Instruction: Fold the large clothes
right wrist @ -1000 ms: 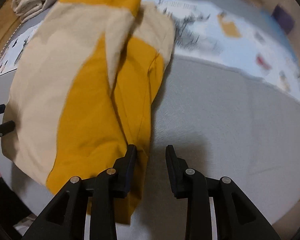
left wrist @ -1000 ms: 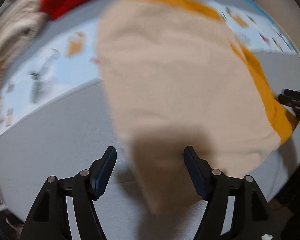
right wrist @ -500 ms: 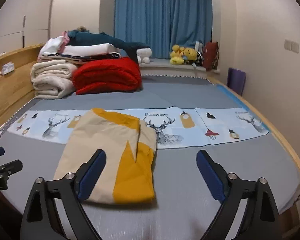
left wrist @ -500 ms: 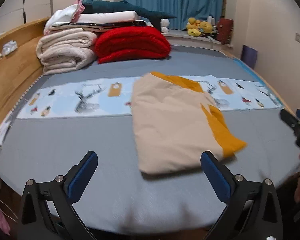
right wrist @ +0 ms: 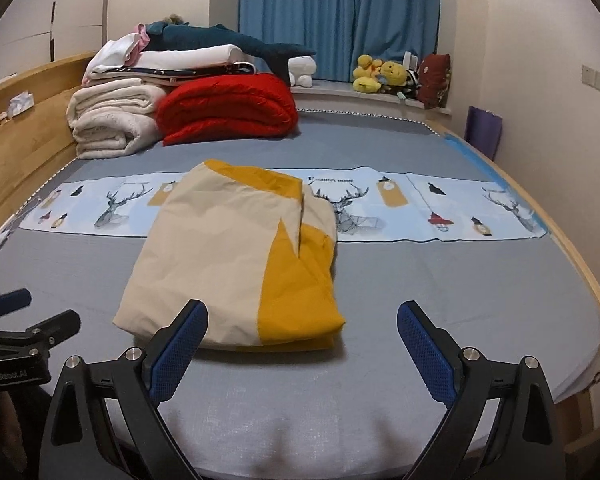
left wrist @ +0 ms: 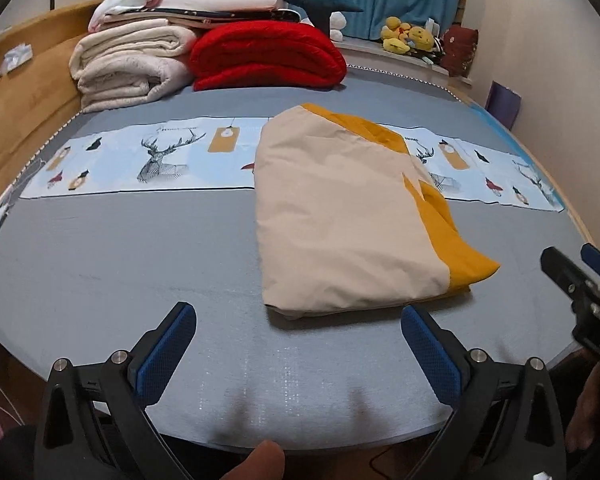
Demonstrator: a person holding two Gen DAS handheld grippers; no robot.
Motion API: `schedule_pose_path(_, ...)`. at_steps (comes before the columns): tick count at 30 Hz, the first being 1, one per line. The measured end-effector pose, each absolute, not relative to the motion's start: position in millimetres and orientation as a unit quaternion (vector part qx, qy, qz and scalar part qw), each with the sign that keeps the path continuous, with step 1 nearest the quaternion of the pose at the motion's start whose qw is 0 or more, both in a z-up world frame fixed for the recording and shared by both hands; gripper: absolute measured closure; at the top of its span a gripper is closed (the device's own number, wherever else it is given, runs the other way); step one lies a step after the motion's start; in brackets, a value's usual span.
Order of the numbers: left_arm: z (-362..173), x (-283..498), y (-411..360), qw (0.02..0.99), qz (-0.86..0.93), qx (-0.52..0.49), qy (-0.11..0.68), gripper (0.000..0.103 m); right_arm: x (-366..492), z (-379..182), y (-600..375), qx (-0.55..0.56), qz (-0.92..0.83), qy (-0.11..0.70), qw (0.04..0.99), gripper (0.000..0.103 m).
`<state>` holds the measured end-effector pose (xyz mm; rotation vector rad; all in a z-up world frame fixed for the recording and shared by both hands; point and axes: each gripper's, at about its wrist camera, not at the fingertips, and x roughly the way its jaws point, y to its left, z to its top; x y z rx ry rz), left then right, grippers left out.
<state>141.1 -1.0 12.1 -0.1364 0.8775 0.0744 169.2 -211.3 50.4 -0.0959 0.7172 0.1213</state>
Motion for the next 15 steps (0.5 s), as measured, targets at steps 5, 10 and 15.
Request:
schedule_pose_path(5,10.1,138.2,-3.5,0.902,0.034,-0.073,0.425,0.001,170.3,46.3,-197.8,-0.058,0.078,0.351,0.932,0.007)
schedule_pose_path(10,9.5,139.0,-5.8,0.901,0.031,-0.077,0.427,0.001,168.0,42.8,-186.4,-0.071,0.093,0.351,0.929,0.007)
schedule_pose_path(15,8.5,140.2,-9.9,0.899,0.024,-0.083,0.429,0.001,168.0,41.4,-180.5,-0.075,0.101,0.352,0.928,0.007)
